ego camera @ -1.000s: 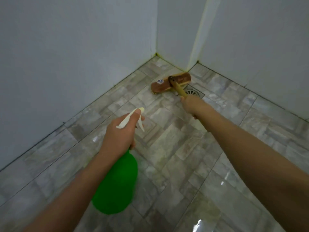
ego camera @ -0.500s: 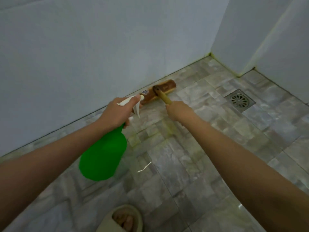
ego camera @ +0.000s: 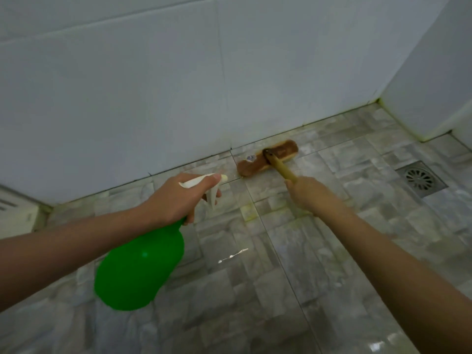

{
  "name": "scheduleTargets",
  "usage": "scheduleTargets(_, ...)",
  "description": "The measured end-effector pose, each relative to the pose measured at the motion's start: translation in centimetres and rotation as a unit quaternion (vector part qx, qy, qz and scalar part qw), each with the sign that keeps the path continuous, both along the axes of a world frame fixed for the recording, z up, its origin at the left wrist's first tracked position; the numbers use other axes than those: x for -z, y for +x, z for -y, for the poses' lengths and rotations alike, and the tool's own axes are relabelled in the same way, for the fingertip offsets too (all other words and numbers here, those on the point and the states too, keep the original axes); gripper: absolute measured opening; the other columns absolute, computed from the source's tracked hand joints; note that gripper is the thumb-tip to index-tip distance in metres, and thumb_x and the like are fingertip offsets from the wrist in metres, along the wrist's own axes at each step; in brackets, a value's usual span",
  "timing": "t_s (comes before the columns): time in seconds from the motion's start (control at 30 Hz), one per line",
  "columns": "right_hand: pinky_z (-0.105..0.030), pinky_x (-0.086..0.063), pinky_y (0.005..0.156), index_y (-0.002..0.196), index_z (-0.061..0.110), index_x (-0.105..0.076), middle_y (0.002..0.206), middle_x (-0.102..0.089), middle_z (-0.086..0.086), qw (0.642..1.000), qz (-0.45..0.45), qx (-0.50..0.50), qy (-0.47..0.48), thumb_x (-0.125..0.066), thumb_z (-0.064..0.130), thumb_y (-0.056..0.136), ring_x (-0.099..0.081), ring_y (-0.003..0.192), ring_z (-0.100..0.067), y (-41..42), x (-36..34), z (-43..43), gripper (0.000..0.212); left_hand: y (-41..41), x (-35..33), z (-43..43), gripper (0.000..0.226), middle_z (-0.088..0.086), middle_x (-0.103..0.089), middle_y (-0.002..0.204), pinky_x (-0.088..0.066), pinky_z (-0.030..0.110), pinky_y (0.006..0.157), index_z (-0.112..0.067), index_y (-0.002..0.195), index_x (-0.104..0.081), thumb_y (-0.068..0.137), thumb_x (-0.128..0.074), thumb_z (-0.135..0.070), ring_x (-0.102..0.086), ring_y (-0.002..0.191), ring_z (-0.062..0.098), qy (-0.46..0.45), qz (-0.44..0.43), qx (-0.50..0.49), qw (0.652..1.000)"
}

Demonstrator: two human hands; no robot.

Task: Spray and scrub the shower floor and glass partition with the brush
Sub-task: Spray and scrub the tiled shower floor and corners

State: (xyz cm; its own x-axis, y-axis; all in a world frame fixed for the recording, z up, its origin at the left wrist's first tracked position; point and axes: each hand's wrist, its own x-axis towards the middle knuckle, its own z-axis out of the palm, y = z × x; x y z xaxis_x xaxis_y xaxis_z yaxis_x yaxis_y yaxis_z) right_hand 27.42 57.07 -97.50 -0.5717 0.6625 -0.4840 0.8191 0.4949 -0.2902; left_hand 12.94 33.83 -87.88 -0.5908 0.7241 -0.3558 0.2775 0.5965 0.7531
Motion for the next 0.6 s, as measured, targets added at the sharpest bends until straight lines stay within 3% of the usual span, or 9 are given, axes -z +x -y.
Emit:
scheduleTargets(0.07, -0.030, -0.038, 0.055, 0.081, 0.010, -0.053, 0.072, -0.056, -0.005, 1.000, 0.025, -0.002, 0.009, -0.028, 0.043, 0.101, -0.049, 0.058, -0.018, 5.0, -0.4, 2.4, 0.046, -0.1, 0.5, 1.6, 0.053, 0.003, -0.077, 0.083, -0.042, 0.026, 0.044, -0.014, 0.077, -0.076, 0.096, -0.053, -0.058, -0.050, 0.037, 0.018, -0.006, 0.022, -0.012, 1.000)
scheduleTargets(0.13, -0.029, -0.038, 0.056, 0.082, 0.007, -0.055, 0.078, -0.061, -0.010, 0.998, 0.054, -0.004, 0.015, -0.027, 0.042, 0.102, -0.051, 0.061, -0.021, 7.8, -1.0, 3.7, 0.049, 0.5, 1.1, 2.8, 0.056, 0.008, -0.075, 0.073, -0.042, 0.026, 0.046, -0.011, 0.071, -0.074, 0.091, -0.056, -0.060, -0.047, 0.035, 0.017, -0.006, 0.036, -0.026, 0.999)
scheduleTargets(0.3, -0.030, -0.039, 0.047, 0.099, 0.005, -0.052, 0.070, -0.048, -0.007, 0.997, 0.070, -0.017, 0.012, -0.025, 0.042, 0.103, -0.048, 0.056, -0.020, -0.3, -3.0, 1.7, 0.046, 2.0, 3.6, 4.4, 0.058, 0.015, -0.069, 0.061, -0.040, 0.023, 0.042, -0.003, 0.069, -0.072, 0.092, -0.063, -0.055, -0.046, 0.035, 0.011, 0.003, 0.034, -0.087, 0.996)
scheduleTargets(0.37, -0.031, -0.044, 0.049, 0.102, 0.004, -0.051, 0.073, -0.050, -0.010, 0.999, 0.049, -0.014, 0.008, -0.027, 0.041, 0.102, -0.052, 0.058, -0.025, -3.0, -3.1, 1.2, 0.045, 2.2, 4.5, 4.8, 0.057, 0.013, -0.071, 0.063, -0.042, 0.025, 0.045, -0.007, 0.071, -0.074, 0.092, -0.062, -0.059, -0.047, 0.035, 0.012, 0.015, 0.055, -0.086, 0.995)
scheduleTargets(0.47, -0.031, -0.044, 0.046, 0.099, 0.006, -0.050, 0.073, -0.050, -0.008, 0.995, 0.091, -0.027, -0.001, -0.025, 0.045, 0.102, -0.053, 0.058, -0.023, -0.6, -3.2, 3.2, 0.046, 2.3, 5.2, 6.0, 0.057, 0.006, -0.066, 0.052, -0.044, 0.027, 0.050, -0.018, 0.076, -0.077, 0.093, -0.052, -0.066, -0.047, 0.035, 0.013, 0.036, 0.061, -0.079, 0.994)
scheduleTargets(0.53, -0.026, -0.037, 0.042, 0.092, 0.008, -0.048, 0.067, -0.046, -0.003, 0.992, 0.122, -0.037, 0.010, -0.023, 0.045, 0.102, -0.048, 0.053, -0.017, 3.6, -3.8, 5.9, 0.046, 2.2, 5.3, 6.9, 0.062, 0.012, -0.071, 0.064, -0.044, 0.027, 0.047, -0.023, 0.079, -0.078, 0.086, -0.051, -0.078, -0.049, 0.037, 0.016, 0.067, 0.074, -0.095, 0.990)
scheduleTargets(0.6, -0.025, -0.036, 0.043, 0.093, 0.006, -0.052, 0.066, -0.045, -0.002, 0.988, 0.147, -0.045, 0.015, -0.023, 0.043, 0.102, -0.047, 0.053, -0.015, 5.2, -4.9, 8.2, 0.048, 1.5, 5.6, 7.8, 0.054, 0.014, -0.076, 0.082, -0.044, 0.027, 0.044, -0.024, 0.081, -0.078, 0.090, -0.051, -0.070, -0.051, 0.037, 0.017, 0.081, 0.079, -0.110, 0.987)
